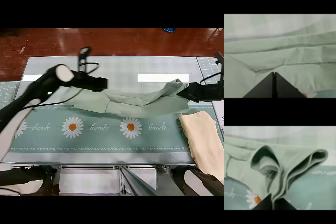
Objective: Fold the shirts.
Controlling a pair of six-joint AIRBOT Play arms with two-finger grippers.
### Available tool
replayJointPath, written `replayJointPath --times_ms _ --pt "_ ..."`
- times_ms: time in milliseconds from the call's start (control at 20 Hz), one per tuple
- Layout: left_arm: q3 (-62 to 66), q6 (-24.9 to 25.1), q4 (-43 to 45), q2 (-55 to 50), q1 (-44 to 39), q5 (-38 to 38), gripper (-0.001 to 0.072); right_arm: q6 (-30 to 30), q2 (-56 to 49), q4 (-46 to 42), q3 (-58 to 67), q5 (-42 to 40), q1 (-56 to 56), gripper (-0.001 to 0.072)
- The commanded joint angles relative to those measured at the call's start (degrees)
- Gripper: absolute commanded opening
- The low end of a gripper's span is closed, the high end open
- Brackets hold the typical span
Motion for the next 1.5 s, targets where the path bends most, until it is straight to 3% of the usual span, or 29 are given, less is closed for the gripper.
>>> replayJointPath --times_ms 0,200,400,550,700,850,1100,1300,1450 --pt "14.2 -2.4 -0.2 -13.2 -11.0 -9.1 0.0015 5.2 13.4 0.2 -3.5 2.0 2.1 0.0027" --pt "25.9 -6.5 -0.5 -24.1 -20.1 -14.1 0.0015 8.9 17.8 0.2 -3.5 2.5 5.6 0.0027" --pt "27.3 -6.3 -2.9 -26.9 -24.1 -14.5 0.0017 10.4 17.8 1.2 -3.5 -0.1 8.6 0.0027" --pt "30.0 -6.2 -3.0 -26.7 -20.1 -18.4 0.0017 10.7 17.8 2.3 -3.5 -1.3 8.7 0.0027" --pt "32.6 -5.2 -3.0 -24.2 -10.7 -24.7 0.0017 10.4 17.3 5.1 -3.4 -3.1 8.7 0.0027" --pt "32.6 -5.2 -1.1 -17.7 1.2 -29.0 0.0017 8.3 13.4 9.7 -3.0 -4.4 10.7 0.0027" --pt "29.6 -5.2 7.5 0.6 18.3 -32.3 0.0017 8.4 -2.3 10.0 6.5 -13.8 26.2 0.0027" --pt "13.9 -4.3 18.5 21.7 28.4 -31.0 0.0017 9.5 -20.5 10.1 20.1 -19.9 36.7 0.0027" --pt "-2.5 -5.3 17.8 37.0 31.3 -26.1 0.0017 10.4 -33.7 10.3 27.7 -21.5 41.4 0.0027"
